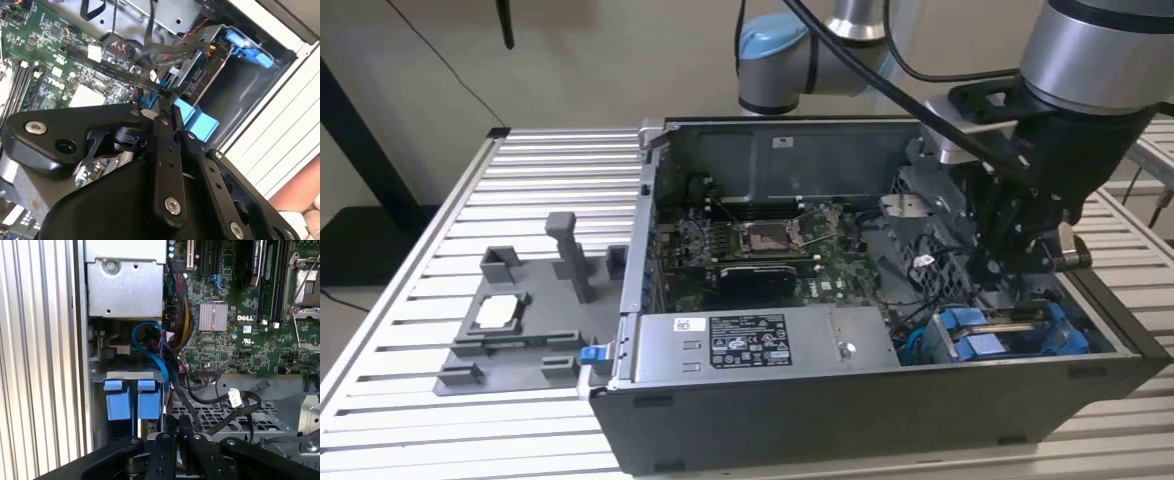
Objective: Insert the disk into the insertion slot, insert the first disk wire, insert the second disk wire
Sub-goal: 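Insert the second disk wire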
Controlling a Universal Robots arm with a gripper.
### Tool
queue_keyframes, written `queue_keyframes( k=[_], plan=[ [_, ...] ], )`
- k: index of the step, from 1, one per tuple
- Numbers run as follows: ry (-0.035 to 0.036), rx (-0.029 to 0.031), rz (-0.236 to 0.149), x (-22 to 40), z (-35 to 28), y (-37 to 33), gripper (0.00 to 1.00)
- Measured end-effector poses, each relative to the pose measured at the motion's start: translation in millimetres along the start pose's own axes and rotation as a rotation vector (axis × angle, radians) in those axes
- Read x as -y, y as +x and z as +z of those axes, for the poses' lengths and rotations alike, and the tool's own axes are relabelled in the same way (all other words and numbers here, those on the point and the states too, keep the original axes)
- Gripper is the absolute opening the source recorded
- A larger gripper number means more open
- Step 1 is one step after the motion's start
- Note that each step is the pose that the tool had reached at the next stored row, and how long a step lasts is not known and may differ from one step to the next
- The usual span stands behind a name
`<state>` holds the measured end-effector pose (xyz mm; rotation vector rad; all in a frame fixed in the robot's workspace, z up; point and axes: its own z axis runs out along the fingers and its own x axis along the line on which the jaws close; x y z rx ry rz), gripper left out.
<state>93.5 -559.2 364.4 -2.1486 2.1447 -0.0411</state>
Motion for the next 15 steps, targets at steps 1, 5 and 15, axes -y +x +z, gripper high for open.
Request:
queue_keyframes(
  k=[1,5,15],
  plan=[
    [-0.0056,0.0002,0.000,1.7,0.6,2.2,0.15],
    [-0.0296,0.0009,0.002,8.8,3.2,10.8,0.15],
    [-0.0492,0.0136,0.004,29.9,13.5,21.0,0.15]
  ],
)
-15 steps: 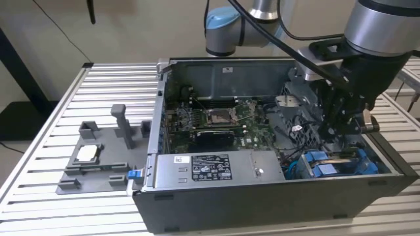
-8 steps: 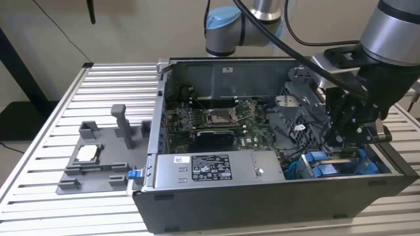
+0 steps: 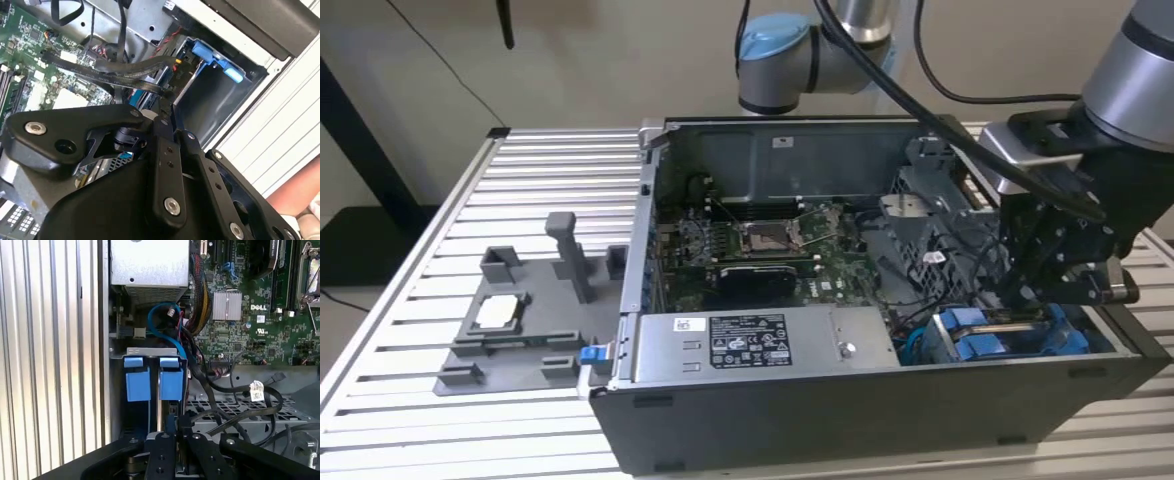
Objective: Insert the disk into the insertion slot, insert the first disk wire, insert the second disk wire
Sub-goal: 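Insert the second disk wire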
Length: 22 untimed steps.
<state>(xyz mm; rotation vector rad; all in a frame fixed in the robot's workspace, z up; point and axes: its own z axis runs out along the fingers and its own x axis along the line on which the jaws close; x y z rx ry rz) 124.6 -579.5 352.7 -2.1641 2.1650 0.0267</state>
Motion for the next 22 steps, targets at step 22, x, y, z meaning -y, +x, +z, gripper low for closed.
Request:
queue_keyframes(
  k=[22],
  plan=[
    [-0.0549,0.0433,0.013,4.8,5.6,8.9,0.15]
  ],
)
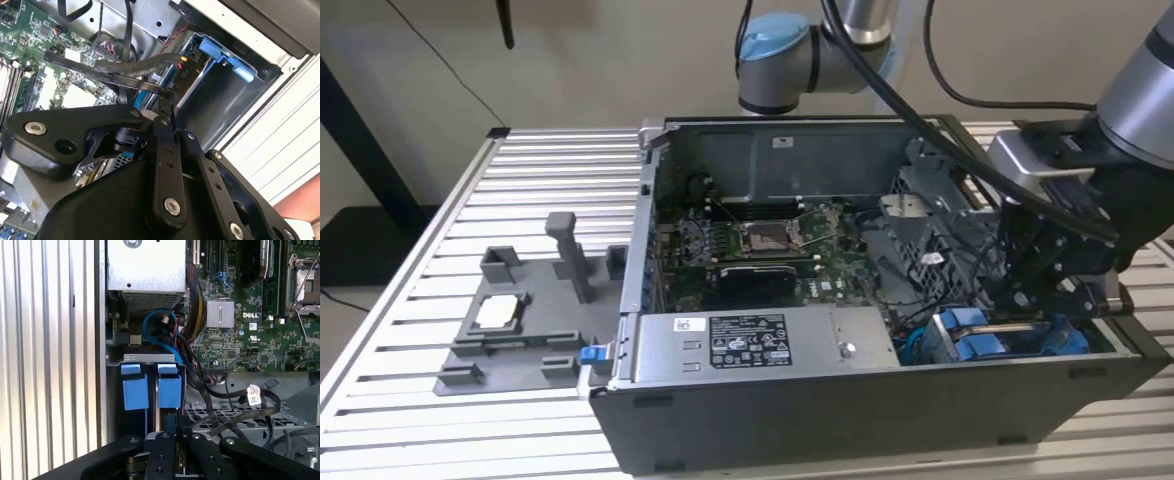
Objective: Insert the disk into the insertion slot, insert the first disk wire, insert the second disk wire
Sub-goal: 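Insert the second disk wire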
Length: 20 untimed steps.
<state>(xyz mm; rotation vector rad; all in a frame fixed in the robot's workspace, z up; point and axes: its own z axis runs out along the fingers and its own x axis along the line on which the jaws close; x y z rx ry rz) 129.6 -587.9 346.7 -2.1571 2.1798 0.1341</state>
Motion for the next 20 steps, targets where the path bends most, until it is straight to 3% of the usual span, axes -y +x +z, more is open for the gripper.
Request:
queue_keyframes(
  k=[3,5,10,20],
  plan=[
    [-0.0042,0.0020,0.001,1.6,0.6,2.0,0.15],
    [-0.0055,0.0066,0.002,2.2,1.1,2.5,0.15],
    [-0.0056,0.0269,0.008,2.5,2.4,2.7,0.15],
    [-0.0070,0.0349,0.026,4.0,5.3,3.7,0.15]
  ],
)
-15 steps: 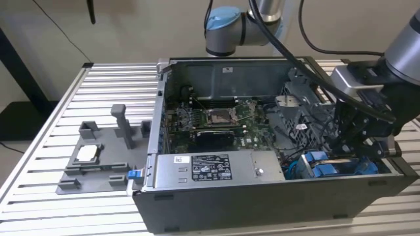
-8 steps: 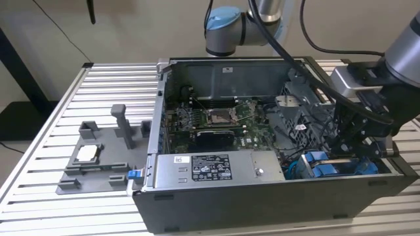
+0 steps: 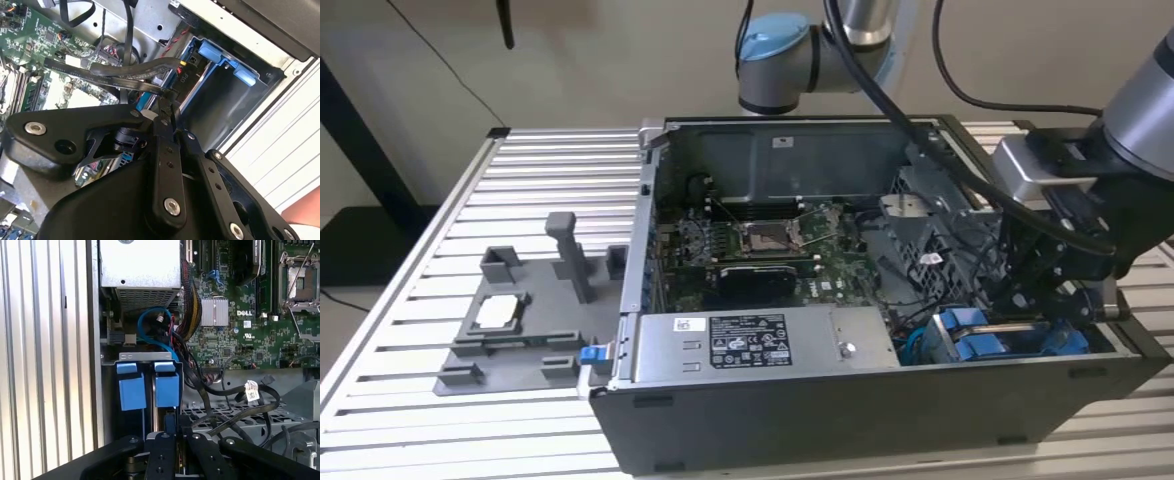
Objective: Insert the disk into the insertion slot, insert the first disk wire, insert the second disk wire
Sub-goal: 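Insert the second disk wire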
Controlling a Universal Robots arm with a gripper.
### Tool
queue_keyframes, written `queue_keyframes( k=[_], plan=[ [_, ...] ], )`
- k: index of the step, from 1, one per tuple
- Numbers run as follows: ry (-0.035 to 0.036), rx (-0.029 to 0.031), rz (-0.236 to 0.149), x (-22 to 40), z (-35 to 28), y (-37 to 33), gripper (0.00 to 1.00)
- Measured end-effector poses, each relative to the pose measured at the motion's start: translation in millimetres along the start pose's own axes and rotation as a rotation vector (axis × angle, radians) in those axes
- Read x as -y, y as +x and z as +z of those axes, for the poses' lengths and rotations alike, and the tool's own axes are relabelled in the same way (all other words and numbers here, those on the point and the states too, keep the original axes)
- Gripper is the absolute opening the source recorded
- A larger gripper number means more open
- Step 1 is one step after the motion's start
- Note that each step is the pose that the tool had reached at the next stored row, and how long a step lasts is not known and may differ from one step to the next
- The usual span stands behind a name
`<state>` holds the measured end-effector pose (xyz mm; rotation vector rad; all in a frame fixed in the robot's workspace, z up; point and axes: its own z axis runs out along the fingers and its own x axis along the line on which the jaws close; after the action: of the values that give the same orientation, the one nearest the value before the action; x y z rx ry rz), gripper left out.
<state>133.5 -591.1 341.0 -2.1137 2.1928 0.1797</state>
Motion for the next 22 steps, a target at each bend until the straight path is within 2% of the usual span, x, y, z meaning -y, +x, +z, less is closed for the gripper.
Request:
queue_keyframes(
  k=[4,12,13,14,19,22],
  plan=[
    [-0.0018,0.0038,0.007,0.3,1.4,0.9,0.15],
    [-0.0013,0.0074,0.017,0.6,4.3,4.2,0.17],
    [-0.0014,0.0081,0.017,0.6,4.2,4.6,0.17],
    [-0.0016,0.0092,0.017,0.6,4.0,4.9,0.23],
    [-0.0022,0.0165,0.018,0.5,1.0,5.1,0.23],
    [-0.0023,0.0170,0.018,0.5,0.9,5.1,0.23]
  ],
)
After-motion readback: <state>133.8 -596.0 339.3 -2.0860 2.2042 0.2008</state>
